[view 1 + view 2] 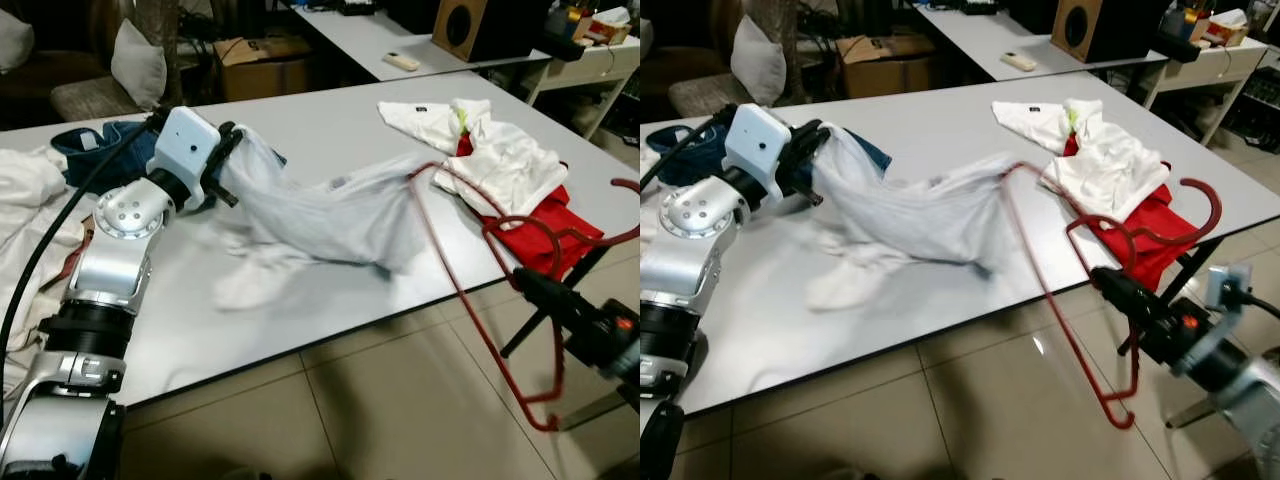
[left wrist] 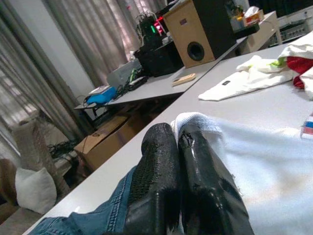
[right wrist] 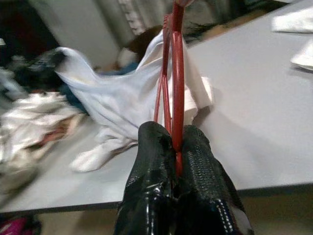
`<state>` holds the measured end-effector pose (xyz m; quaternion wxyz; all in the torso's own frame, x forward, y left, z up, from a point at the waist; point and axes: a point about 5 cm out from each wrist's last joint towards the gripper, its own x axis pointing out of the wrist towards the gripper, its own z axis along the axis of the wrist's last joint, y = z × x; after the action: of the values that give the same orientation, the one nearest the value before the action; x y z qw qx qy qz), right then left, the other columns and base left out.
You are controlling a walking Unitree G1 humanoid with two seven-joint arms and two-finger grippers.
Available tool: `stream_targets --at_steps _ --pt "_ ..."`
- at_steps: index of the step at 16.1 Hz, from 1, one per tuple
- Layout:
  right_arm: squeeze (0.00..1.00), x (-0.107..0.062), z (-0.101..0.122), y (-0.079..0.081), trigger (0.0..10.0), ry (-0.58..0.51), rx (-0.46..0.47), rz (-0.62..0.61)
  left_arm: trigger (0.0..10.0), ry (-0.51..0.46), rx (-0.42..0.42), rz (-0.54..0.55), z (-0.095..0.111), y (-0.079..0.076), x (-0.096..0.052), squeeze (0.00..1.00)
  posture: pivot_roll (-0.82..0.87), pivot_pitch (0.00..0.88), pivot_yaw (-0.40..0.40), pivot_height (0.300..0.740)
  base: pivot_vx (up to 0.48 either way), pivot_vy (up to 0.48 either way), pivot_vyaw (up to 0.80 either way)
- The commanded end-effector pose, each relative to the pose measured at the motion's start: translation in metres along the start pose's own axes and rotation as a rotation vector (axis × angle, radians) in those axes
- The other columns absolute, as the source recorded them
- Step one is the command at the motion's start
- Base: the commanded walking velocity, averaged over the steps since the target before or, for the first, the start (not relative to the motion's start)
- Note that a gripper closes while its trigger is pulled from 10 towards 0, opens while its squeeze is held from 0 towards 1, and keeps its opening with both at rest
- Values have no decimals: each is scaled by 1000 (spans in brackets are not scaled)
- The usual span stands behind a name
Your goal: Hang hanger
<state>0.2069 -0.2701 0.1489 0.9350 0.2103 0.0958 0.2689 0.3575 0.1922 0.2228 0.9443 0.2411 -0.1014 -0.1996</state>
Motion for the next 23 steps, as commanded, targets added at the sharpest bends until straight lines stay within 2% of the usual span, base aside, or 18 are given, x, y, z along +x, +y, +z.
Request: stream_targets --at_steps 1,2,3,5,6,9,10,11,12,14,15,16,17,18,19,20,22,23 --pt "0 7 -7 3 10000 77 -52 -12 0 3 4 8 1 -1 1 0 -225 0 15 740 0 0 0" --pt "0 10 -25 19 10000 246 -130 106 0 -11 0 29 4 0 2 0 -221 0 14 740 0 0 0" --pt "0 11 -31 22 10000 301 -155 122 0 -24 -5 40 6 -1 3 0 -219 0 13 740 0 0 0" --pt "0 9 -38 17 10000 382 -173 66 0 -40 -11 49 9 -1 4 0 -220 0 15 740 0 0 0" --pt "0 7 -36 22 10000 377 -156 101 0 -64 -21 48 11 -4 5 0 -225 0 20 740 0 0 0" --pt "0 1 -13 31 10000 142 0 189 0 -83 -30 25 12 -11 7 0 -234 0 24 740 0 0 0" --pt "0 0 -9 14 10000 77 41 66 0 -75 -29 24 11 -13 7 0 -234 0 22 740 0 0 0" --pt "0 0 -9 14 10000 56 54 83 0 -74 -31 24 11 -14 7 0 -234 0 21 740 0 0 0" --pt "0 3 -10 11 10000 46 36 43 0 -74 -32 23 10 -15 6 0 -231 0 16 740 0 0 0" --pt "0 11 -12 33 10000 25 65 195 0 -66 -37 25 7 -17 5 0 -233 0 17 740 0 0 0" --pt "0 24 -24 24 10000 95 -25 -2 0 -57 -43 23 4 -19 4 0 -243 0 22 740 0 0 0" --pt "0 25 -25 37 10000 67 36 100 0 -56 -47 21 3 -20 3 0 -243 0 26 740 0 0 0" --pt "0 28 -33 49 10000 100 41 167 0 -53 -49 16 3 -23 4 0 -242 0 28 740 0 0 0" --pt "0 29 -40 44 10000 143 49 98 0 -55 -50 14 3 -24 5 0 -244 0 30 740 0 0 0" --pt "0 28 -43 54 10000 133 89 197 0 -55 -51 13 4 -24 6 0 -239 0 33 740 0 0 0" --pt "0 30 -47 42 10000 146 84 80 0 -56 -48 10 5 -24 7 0 -240 0 36 740 0 0 0" --pt "0 32 -47 44 10000 128 79 100 0 -52 -42 8 4 -23 7 0 -233 0 38 740 0 0 0" --pt "0 33 -48 45 10000 148 31 93 0 -51 -40 8 4 -23 7 0 -233 0 37 740 0 0 0"
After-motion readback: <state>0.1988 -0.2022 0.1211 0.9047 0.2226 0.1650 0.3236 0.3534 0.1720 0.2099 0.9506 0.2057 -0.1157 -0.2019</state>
